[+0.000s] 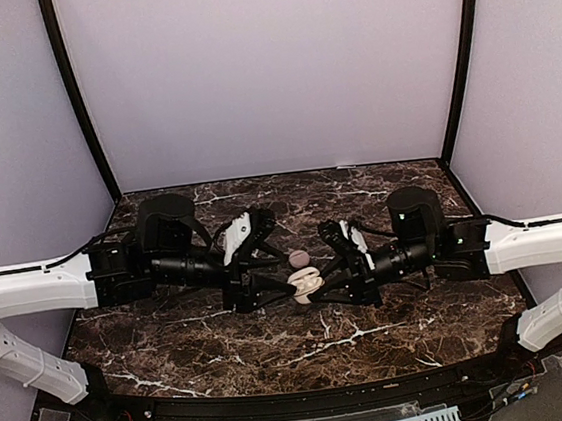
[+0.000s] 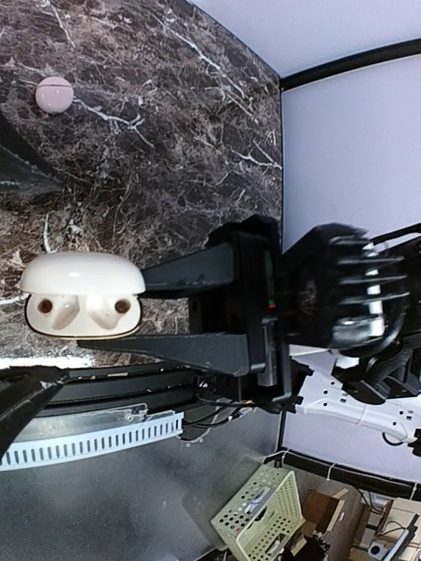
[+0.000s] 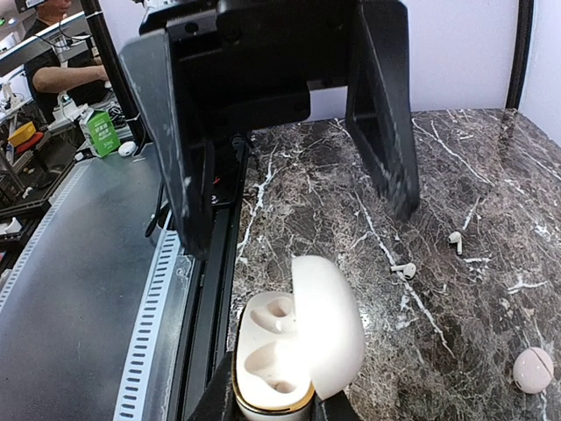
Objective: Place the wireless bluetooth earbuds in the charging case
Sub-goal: Open the charging case, then pass from the right arm to the left
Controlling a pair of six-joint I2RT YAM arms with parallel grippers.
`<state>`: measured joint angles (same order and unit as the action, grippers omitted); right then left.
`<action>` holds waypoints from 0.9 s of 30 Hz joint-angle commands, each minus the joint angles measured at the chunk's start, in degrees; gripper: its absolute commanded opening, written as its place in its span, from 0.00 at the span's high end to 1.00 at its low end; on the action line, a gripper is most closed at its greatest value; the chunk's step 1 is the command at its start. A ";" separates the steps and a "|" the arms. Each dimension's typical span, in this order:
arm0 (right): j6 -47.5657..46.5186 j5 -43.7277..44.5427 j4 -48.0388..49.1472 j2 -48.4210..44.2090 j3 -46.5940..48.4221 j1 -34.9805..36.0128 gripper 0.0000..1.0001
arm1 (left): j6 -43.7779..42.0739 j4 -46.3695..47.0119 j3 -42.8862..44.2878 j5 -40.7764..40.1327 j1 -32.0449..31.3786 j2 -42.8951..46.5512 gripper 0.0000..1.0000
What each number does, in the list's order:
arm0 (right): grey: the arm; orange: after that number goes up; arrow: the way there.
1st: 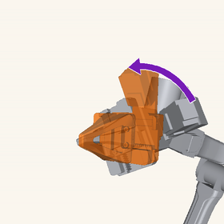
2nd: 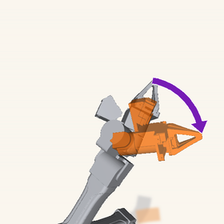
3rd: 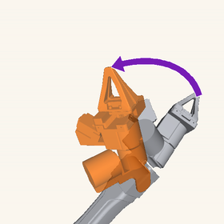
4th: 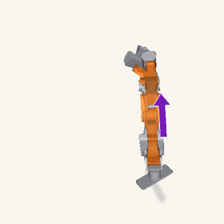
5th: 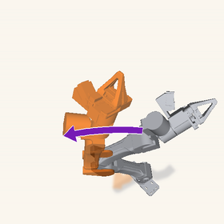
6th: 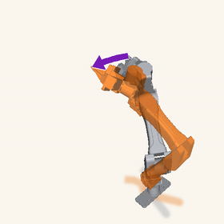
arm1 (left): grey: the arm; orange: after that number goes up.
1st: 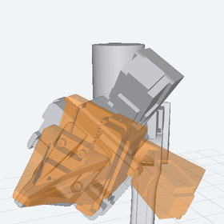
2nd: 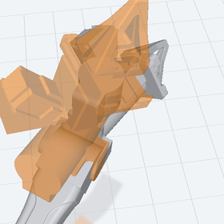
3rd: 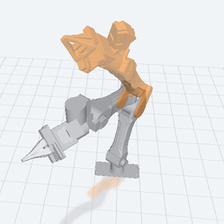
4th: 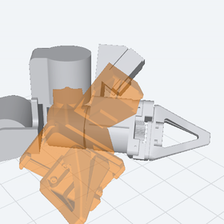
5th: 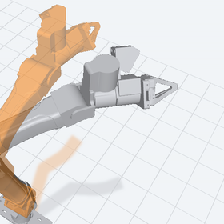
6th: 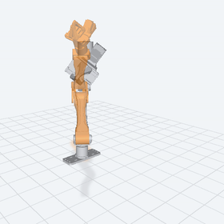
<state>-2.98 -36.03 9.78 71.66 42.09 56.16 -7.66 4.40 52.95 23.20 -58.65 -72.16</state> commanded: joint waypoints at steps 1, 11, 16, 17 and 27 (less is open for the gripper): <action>-0.64 -0.19 1.29 -1.57 1.02 0.41 1.00 | -0.52 -3.31 2.76 2.91 -0.24 -1.75 0.38; -0.47 -0.01 0.49 -0.57 2.01 1.16 1.00 | 0.76 -2.53 4.06 0.18 -0.23 -4.08 0.53; 0.15 0.42 0.50 -0.43 2.36 1.23 1.00 | 0.50 -3.90 5.11 -0.45 -0.42 -5.38 0.57; 0.17 0.43 0.38 -0.41 2.45 1.22 1.00 | 0.39 -3.98 5.07 -0.53 -0.48 -5.54 0.58; 0.00 0.47 0.23 0.01 2.83 1.22 1.00 | 0.35 -3.81 6.06 0.58 -1.02 -6.56 0.73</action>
<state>-2.92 -35.70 8.78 71.55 43.07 56.75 -7.16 1.54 57.21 23.14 -59.31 -78.32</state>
